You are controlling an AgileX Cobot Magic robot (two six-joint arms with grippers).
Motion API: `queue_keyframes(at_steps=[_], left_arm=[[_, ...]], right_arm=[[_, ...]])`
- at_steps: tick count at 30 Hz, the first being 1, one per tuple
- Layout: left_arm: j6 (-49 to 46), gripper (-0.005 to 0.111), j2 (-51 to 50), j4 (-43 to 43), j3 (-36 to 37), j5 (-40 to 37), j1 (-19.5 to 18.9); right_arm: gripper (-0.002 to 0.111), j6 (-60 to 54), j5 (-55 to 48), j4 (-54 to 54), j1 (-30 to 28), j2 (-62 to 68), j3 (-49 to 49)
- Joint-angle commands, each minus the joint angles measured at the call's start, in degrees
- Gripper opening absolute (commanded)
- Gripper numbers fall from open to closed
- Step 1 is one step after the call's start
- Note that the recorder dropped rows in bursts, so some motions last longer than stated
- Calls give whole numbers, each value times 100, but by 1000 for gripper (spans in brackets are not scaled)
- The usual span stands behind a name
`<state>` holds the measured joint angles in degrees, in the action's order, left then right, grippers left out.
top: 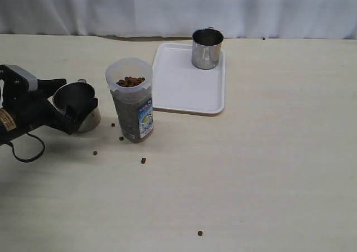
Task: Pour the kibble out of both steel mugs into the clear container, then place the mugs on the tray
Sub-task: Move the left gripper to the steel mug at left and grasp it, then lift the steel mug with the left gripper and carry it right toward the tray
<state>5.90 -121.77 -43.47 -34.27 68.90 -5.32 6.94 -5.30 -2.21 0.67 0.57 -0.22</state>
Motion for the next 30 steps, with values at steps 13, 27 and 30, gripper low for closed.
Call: queue_keyframes(at_steps=[13,27,30], left_arm=[[-2,69,-490,-44,-204,106,-1],[-144,0,-269,117,-204,106,-190],[240,0,-104,-66,-345,106,-435]], right_arm=[[5,-17,-18,-14,-41,22,22],[5,-17,-18,-14,-41,22,22],[5,-17,-18,-14,-41,22,22]])
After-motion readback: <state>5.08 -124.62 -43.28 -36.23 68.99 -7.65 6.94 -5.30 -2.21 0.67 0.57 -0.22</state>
